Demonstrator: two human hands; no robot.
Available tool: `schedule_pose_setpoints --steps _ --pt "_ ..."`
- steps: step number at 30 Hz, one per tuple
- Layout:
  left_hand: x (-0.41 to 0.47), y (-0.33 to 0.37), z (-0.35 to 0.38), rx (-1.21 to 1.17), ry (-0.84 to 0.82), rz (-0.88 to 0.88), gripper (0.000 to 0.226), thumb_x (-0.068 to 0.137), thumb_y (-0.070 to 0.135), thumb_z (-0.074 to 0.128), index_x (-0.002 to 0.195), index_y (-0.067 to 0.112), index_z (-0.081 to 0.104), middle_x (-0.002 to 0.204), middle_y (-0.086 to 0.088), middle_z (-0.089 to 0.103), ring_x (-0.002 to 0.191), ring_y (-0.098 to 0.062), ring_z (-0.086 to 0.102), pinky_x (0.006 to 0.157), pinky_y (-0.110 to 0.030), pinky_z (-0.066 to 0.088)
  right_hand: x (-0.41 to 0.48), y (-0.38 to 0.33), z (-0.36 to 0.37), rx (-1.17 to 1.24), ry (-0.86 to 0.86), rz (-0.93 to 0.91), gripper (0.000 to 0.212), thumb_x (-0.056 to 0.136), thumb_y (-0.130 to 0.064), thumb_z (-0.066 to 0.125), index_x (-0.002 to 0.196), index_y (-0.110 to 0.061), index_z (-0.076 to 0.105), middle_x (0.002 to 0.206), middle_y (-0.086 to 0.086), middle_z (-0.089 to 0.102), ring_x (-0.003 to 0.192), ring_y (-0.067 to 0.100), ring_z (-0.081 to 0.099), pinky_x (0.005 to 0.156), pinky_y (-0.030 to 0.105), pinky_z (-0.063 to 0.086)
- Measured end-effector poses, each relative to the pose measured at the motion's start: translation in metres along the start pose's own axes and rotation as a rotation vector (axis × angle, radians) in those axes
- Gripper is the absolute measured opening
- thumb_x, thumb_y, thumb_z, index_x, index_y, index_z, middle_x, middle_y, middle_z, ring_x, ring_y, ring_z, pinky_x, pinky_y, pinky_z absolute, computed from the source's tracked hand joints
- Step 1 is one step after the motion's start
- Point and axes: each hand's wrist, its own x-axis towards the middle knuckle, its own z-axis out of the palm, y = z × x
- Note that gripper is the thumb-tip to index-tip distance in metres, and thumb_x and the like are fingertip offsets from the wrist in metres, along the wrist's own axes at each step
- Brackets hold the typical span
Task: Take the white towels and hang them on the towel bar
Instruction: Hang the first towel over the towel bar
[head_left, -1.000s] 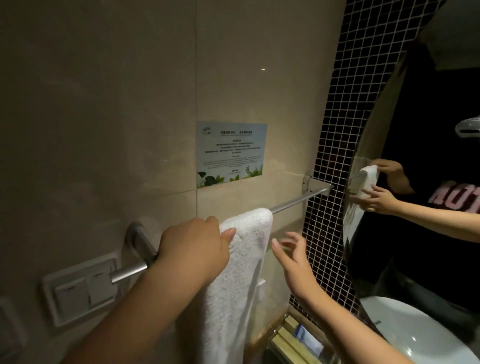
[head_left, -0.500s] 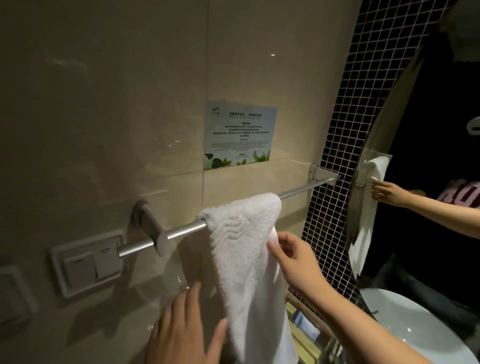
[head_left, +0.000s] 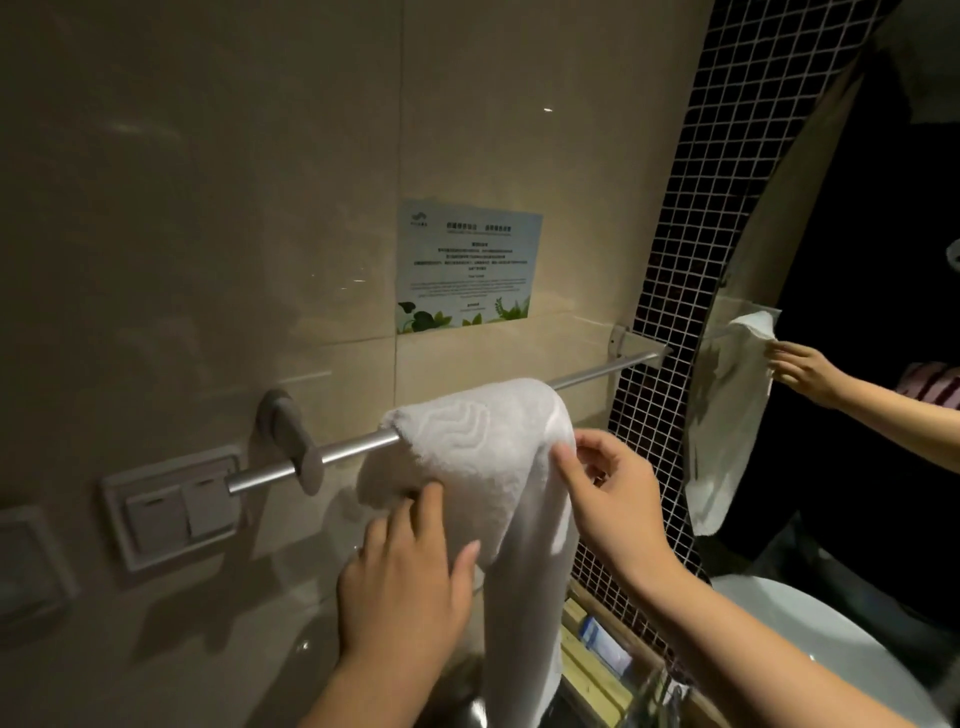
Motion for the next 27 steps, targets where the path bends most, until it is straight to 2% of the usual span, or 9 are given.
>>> schedule_pose_setpoints --steps 2,5,7,9,13,19,22,25,27 --pt "0.005 0.008 -0.003 0.052 -0.027 0.011 0.071 0.078 0.048 0.075 0.137 0.027 0.042 0.102 -0.009 0.066 0.086 -0.029 0.065 0.058 -0.038 0.052 0.005 -0.009 -0.002 0.0 0.005 -0.028 0.009 0.095 -0.027 0.07 0.103 -0.026 0.074 0.09 -0.012 0.074 0.086 0.002 0.068 0.083 0.031 0.058" --pt "0.011 0.019 -0.007 0.008 -0.005 0.093 0.068 0.091 0.039 0.064 0.149 0.04 0.028 0.115 -0.003 0.06 0.097 -0.024 0.062 0.068 -0.037 0.051 0.012 -0.018 -0.002 0.027 0.012 -0.054 0.009 0.095 -0.027 0.071 0.103 -0.027 0.073 0.091 -0.01 0.074 0.086 0.003 0.069 0.085 0.036 0.059" --pt "0.013 0.023 -0.011 -0.008 -0.019 0.106 0.068 0.079 0.033 0.078 0.141 0.032 0.051 0.102 0.003 0.067 0.085 -0.021 0.068 0.059 -0.034 0.053 0.014 -0.021 -0.001 0.044 0.01 -0.06 0.009 0.094 -0.028 0.072 0.104 -0.028 0.072 0.093 -0.01 0.074 0.089 0.004 0.069 0.088 0.04 0.06" --pt "0.014 0.024 -0.01 0.023 0.027 0.122 0.061 0.058 0.02 0.09 0.116 0.021 0.071 0.079 0.003 0.07 0.064 -0.021 0.069 0.046 -0.032 0.05 0.014 -0.023 -0.001 0.057 0.002 -0.065 0.013 0.093 -0.028 0.074 0.104 -0.032 0.069 0.094 -0.01 0.074 0.092 0.005 0.07 0.089 0.04 0.06" --pt "0.017 0.026 -0.036 0.184 0.253 0.212 0.033 0.07 0.011 0.052 0.089 0.016 0.077 0.066 -0.003 0.063 0.05 -0.026 0.061 0.044 -0.032 0.044 0.023 -0.029 -0.004 -0.029 0.001 -0.18 0.014 0.09 -0.028 0.075 0.098 -0.037 0.067 0.094 -0.017 0.071 0.096 0.003 0.067 0.09 0.037 0.057" --pt "0.055 0.026 -0.102 0.426 0.396 0.199 0.03 0.068 0.006 0.06 0.092 0.014 0.075 0.079 -0.009 0.065 0.072 -0.03 0.058 0.059 -0.037 0.041 0.064 -0.047 -0.001 -0.337 0.124 -0.444 0.016 0.083 -0.038 0.075 0.098 -0.032 0.079 0.087 -0.014 0.07 0.088 0.022 0.057 0.077 0.046 0.048" --pt "0.087 0.02 -0.115 0.53 0.331 0.097 0.044 0.083 0.011 0.039 0.113 0.018 0.07 0.101 -0.006 0.065 0.088 -0.026 0.06 0.072 -0.036 0.043 0.084 -0.064 0.009 -0.509 0.176 -0.644 0.012 0.086 -0.036 0.073 0.095 -0.031 0.08 0.089 -0.012 0.078 0.089 0.027 0.057 0.077 0.037 0.034" --pt "0.095 0.019 -0.108 0.497 0.14 -0.027 0.051 0.095 0.017 0.033 0.145 0.014 0.042 0.139 -0.015 0.046 0.117 -0.035 0.049 0.101 -0.046 0.036 0.081 -0.066 0.028 -0.739 -0.012 -0.569 0.029 0.099 -0.047 0.053 0.109 -0.033 0.076 0.107 -0.009 0.077 0.103 0.028 0.057 0.088 0.043 0.037" --pt "0.082 0.025 -0.099 0.439 0.09 -0.04 0.052 0.098 0.034 0.033 0.146 0.013 0.038 0.142 -0.02 0.038 0.122 -0.038 0.042 0.108 -0.051 0.029 0.064 -0.054 0.042 -0.802 -0.182 -0.471 0.056 0.102 -0.058 0.024 0.124 -0.033 0.069 0.129 -0.006 0.069 0.12 0.026 0.054 0.102 0.044 0.034"
